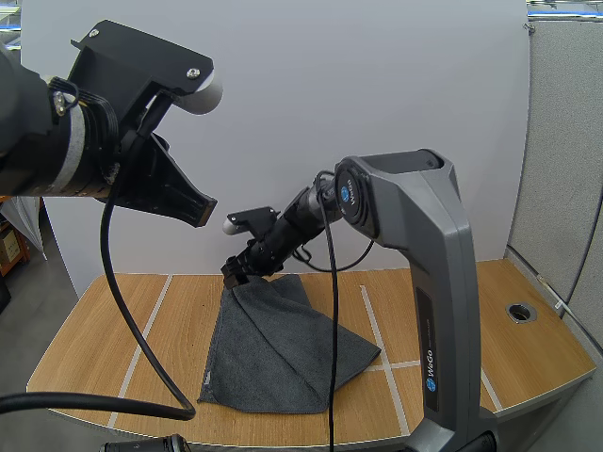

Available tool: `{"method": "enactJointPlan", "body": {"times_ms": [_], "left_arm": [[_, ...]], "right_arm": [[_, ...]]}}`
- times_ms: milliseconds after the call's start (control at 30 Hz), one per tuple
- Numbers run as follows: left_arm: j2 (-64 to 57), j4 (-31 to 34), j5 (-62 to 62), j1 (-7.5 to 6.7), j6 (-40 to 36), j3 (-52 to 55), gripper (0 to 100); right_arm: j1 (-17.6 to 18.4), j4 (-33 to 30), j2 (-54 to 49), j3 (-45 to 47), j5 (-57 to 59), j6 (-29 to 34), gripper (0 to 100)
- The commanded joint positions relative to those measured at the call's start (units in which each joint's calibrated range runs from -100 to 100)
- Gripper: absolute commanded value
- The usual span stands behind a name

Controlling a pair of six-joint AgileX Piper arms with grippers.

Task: Fold the towel

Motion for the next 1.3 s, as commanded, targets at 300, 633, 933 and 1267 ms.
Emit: {"method": "enactJointPlan", "body": {"times_ms": [300,633,933,1267], "left_arm": [[-0.3,-0.3,0.1,0.06,-0.6,0.0,0],[-0.3,-1.4,0.1,0.06,-0.6,0.0,0],[-0.3,-1.1,0.1,0.06,-0.6,0.0,0],[-0.2,-1.6,0.1,0.06,0.5,0.3,0]], "right_arm": [[-12.3,-5.4,-12.4,9.3,23.8,-3.2,99],[-22.4,-3.6,-24.8,20.4,36.6,-10.3,40],[-26.0,-5.4,-27.4,29.9,36.8,-13.0,0],[-26.2,-5.1,-25.7,39.3,22.3,-18.7,0]]}}
